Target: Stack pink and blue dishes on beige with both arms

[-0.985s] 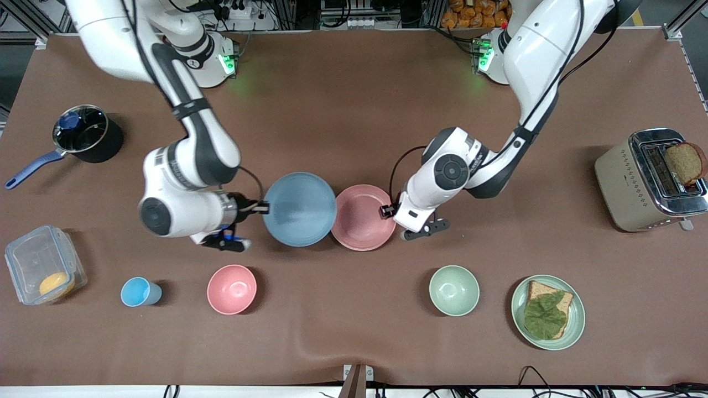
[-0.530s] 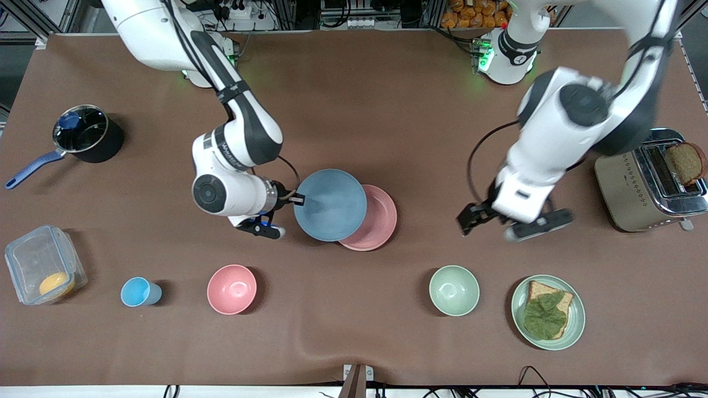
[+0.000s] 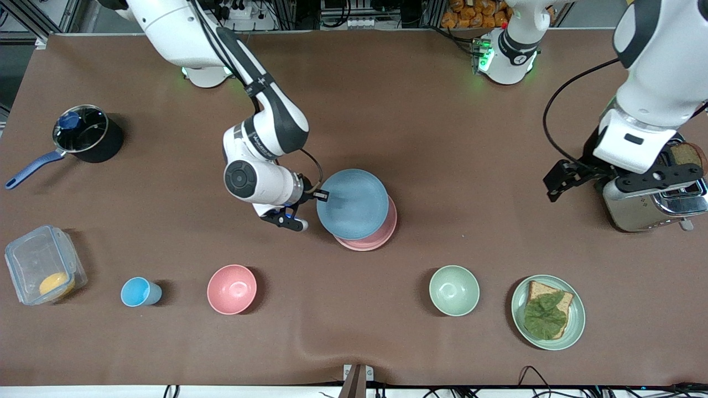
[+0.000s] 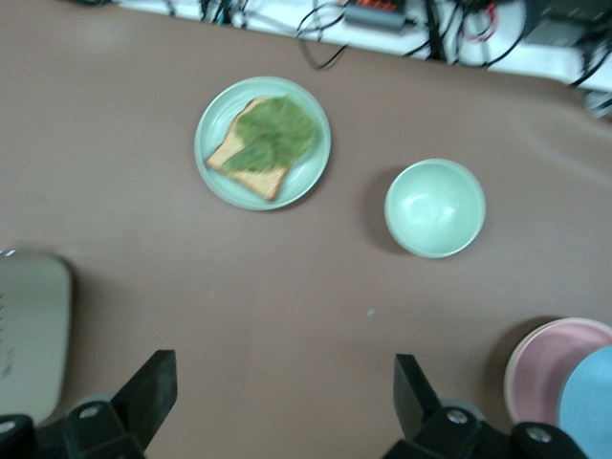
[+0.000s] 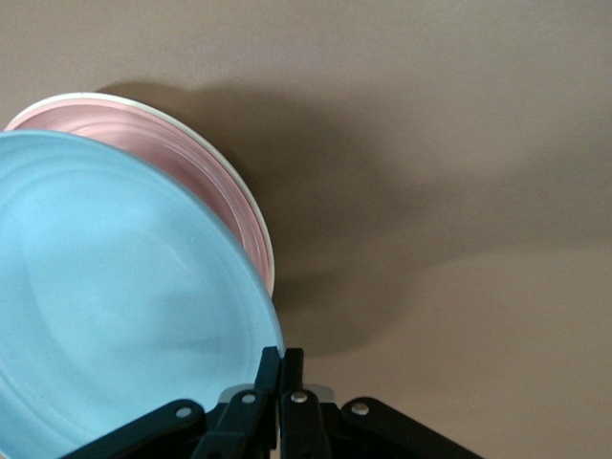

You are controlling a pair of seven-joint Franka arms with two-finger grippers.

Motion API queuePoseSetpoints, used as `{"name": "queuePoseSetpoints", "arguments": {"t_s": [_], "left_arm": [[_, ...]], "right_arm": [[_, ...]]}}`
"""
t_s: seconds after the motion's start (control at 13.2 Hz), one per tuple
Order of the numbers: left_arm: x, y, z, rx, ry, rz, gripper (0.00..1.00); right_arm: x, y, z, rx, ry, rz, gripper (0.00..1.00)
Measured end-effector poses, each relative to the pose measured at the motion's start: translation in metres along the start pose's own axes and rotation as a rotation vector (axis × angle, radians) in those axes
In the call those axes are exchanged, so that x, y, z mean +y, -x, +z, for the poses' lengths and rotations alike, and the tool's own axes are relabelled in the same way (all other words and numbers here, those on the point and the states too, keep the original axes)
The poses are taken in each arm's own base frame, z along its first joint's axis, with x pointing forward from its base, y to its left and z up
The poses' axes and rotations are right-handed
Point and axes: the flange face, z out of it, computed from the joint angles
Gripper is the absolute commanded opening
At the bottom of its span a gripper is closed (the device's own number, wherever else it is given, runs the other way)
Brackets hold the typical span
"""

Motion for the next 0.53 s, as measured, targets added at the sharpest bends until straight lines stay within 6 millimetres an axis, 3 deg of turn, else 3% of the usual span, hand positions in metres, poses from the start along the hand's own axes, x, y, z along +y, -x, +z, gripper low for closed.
{"name": "queuePoseSetpoints", "arguments": {"t_s": [0.3, 0.53], "left_arm": [[-0.025, 0.003, -0.039, -0.083, -0.050, 0.046, 1.00], [-0.052, -0.001, -0.046, -0.104, -0.046, 0.072, 1.00]], "right_arm": [[-0.004, -0.001, 0.024, 0.022, -0.003, 0.010, 0.00], [-0.005, -0.001, 0.033, 0.025, -0.005, 0.015, 0.00]]}}
